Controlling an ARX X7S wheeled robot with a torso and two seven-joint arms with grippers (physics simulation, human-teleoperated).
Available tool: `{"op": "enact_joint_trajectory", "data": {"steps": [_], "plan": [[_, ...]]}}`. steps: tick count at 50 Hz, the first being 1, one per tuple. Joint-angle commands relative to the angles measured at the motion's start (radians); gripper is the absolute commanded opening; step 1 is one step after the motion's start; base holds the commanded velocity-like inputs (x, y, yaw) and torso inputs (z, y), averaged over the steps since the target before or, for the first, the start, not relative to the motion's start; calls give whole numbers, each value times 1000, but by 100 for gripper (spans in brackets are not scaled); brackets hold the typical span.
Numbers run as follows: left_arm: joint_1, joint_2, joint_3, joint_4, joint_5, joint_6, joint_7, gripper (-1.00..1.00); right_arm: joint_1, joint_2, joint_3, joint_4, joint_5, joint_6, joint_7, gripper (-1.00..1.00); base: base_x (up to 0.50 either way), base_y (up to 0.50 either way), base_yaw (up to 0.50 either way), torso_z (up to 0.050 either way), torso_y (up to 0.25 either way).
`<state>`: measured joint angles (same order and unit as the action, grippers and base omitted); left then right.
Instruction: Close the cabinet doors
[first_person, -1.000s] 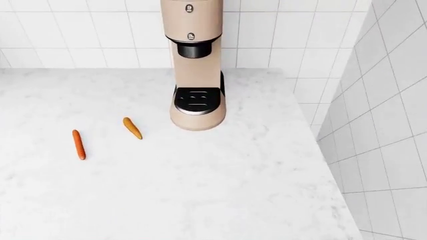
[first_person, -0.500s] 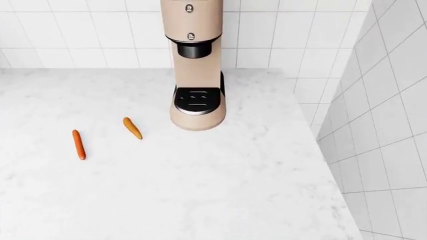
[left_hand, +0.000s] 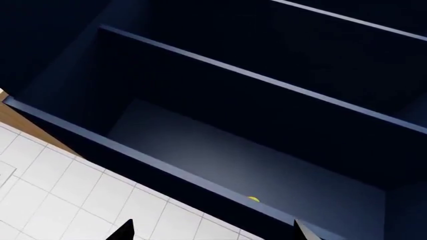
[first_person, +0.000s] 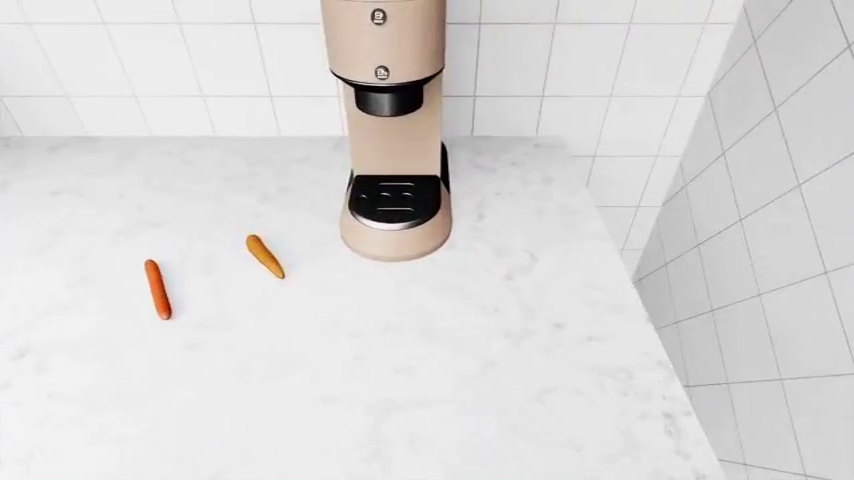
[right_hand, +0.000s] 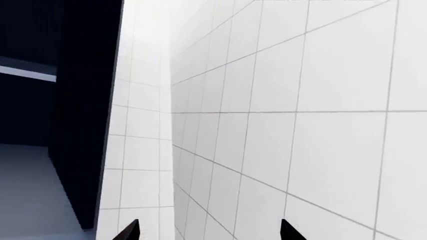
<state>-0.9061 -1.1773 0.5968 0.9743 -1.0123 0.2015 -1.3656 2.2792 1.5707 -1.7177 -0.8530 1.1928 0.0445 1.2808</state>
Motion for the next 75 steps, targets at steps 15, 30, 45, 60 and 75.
{"op": "enact_joint_trajectory", "data": {"steps": [15,30,45,60,75], "plan": [[5,-3,-10,1,-8,5,0,100,-20,0,144,168,77,37,-260,100,0,0,0,0,0],[4,-2,-12,8,-9,0,-1,100,14,-91,252,250,121,148,-354,100,0,0,0,0,0],[7,4,-10,10,-3,-7,2,100,-6,-161,325,299,142,176,-414,100,2,0,1,0,0],[8,1,-14,16,-4,-6,-1,100,-74,-244,351,350,276,48,-535,100,8,1,7,7,0],[9,-2,-17,16,-8,-5,-2,100,-118,-290,369,396,307,-9,-601,100,9,2,9,8,0]]}}
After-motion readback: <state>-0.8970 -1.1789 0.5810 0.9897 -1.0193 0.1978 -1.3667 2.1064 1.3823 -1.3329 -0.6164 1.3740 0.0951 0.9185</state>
